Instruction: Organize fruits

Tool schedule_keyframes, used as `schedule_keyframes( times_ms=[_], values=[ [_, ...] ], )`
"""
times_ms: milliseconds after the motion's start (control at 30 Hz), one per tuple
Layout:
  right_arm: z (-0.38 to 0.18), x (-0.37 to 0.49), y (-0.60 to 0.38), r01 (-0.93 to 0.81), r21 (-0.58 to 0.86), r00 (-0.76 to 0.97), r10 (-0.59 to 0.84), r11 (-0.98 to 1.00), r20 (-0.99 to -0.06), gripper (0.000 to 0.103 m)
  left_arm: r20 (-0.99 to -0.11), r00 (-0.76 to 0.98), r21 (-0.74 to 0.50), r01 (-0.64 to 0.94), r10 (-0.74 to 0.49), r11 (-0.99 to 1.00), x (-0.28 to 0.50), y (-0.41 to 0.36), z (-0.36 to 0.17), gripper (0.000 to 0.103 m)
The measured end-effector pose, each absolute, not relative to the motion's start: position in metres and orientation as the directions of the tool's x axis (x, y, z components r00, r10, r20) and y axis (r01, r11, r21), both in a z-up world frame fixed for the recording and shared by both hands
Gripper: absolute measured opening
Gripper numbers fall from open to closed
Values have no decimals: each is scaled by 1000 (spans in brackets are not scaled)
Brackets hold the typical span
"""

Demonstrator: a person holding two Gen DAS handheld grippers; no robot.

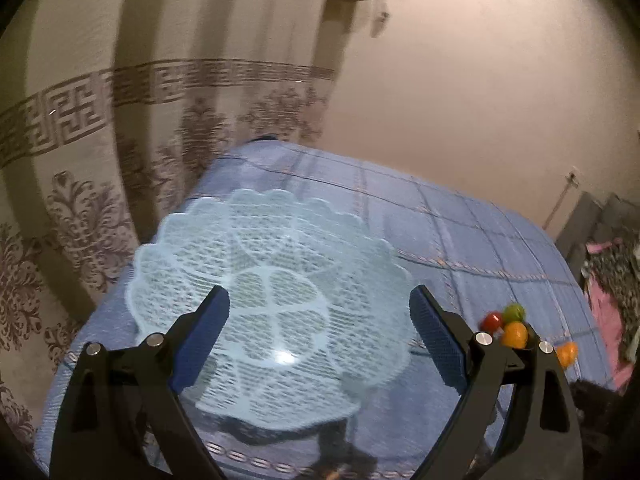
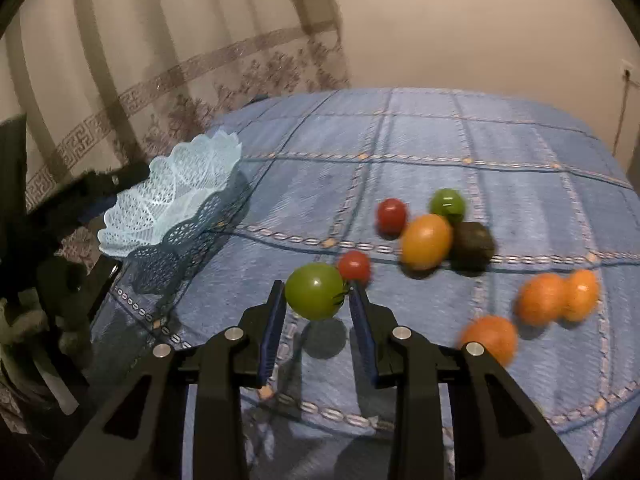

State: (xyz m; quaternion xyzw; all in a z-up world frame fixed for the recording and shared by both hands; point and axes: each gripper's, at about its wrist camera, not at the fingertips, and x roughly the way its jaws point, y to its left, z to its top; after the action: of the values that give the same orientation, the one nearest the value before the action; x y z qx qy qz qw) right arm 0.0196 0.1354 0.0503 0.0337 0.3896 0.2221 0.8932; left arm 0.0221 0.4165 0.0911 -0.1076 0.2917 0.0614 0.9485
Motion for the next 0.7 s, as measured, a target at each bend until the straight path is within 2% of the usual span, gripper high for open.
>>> schedule_keyframes(
  times_ms=[367,700],
  values=[
    [49,15,73,-252,250,652,355,935,-670,33,-621,780,-100,13,-73,995,21,334,67,92],
    [43,20,60,-258,259,653,365,931,-664,33,-634,771,27,105,-64,994,31,275,58,89]
  ],
)
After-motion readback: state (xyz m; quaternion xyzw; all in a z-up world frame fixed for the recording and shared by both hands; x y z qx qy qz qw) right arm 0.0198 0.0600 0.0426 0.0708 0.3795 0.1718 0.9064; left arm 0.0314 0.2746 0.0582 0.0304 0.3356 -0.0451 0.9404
